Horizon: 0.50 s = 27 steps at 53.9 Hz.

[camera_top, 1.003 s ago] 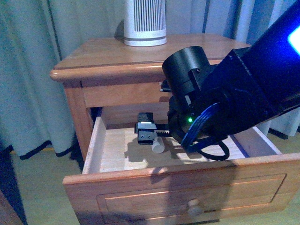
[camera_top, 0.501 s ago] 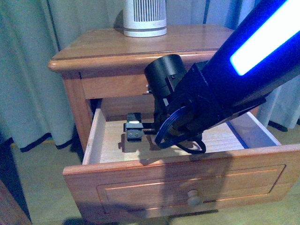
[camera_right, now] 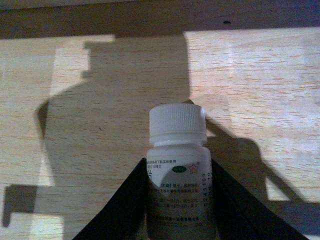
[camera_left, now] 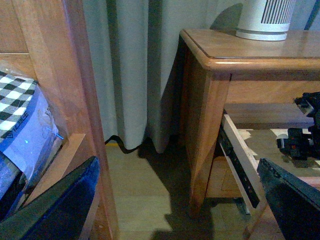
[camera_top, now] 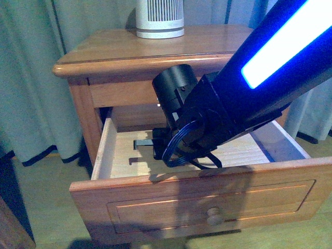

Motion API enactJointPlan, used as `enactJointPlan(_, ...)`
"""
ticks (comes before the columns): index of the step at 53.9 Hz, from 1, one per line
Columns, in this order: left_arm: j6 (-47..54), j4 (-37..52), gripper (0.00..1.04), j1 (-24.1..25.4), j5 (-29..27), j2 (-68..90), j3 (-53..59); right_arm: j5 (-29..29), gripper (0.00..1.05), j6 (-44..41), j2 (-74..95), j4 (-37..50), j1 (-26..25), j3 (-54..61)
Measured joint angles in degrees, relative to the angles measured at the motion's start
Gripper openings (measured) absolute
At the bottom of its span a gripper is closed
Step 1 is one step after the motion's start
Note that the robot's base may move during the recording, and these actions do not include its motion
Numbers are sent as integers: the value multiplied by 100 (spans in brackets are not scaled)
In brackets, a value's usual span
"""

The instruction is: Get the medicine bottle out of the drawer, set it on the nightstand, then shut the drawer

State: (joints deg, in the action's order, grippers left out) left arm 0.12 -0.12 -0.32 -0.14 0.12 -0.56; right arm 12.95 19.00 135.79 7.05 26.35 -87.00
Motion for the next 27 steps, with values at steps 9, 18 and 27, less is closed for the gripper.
enactJointPlan(9, 2, 0, 98, 0, 0, 0, 0, -66, 29, 446, -542, -267, -107, 304)
enactJointPlan(18, 2, 0, 98, 0, 0, 0, 0, -249, 29, 1279, -1716, -997, -181, 852)
enactJointPlan(27, 2, 0, 98, 0, 0, 0, 0, -507, 29, 2105, -2957, -1950, -76, 1606)
